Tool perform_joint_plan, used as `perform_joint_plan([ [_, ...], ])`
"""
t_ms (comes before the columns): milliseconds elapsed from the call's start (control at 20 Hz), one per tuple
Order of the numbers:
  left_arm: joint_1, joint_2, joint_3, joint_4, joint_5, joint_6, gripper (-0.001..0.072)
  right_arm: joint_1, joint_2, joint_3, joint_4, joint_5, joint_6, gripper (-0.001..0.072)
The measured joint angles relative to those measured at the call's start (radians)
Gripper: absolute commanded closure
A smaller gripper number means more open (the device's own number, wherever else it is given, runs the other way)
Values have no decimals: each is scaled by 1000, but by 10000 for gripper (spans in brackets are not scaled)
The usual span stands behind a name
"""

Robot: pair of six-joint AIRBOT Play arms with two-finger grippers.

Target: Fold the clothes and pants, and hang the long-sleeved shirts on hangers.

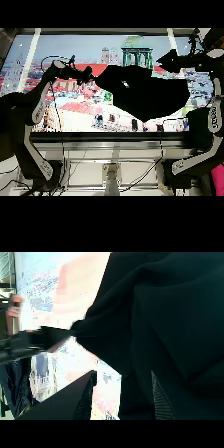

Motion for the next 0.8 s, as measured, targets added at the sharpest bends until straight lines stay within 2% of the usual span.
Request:
perform_joint_plan([
  [150,21,116,11,20,29,27,705,-1,0,0,-9,1,0,304],
  [300,28,235,71,78,121,51,706,-1,0,0,-12,1,0,304],
  [550,-7,299,184,235,176,63,704,-1,0,0,-13,2,1,304],
  [650,-32,282,200,294,125,65,705,-1,0,0,-13,1,1,304],
  [800,-77,215,196,400,-32,69,705,-1,0,0,-13,1,2,304],
])
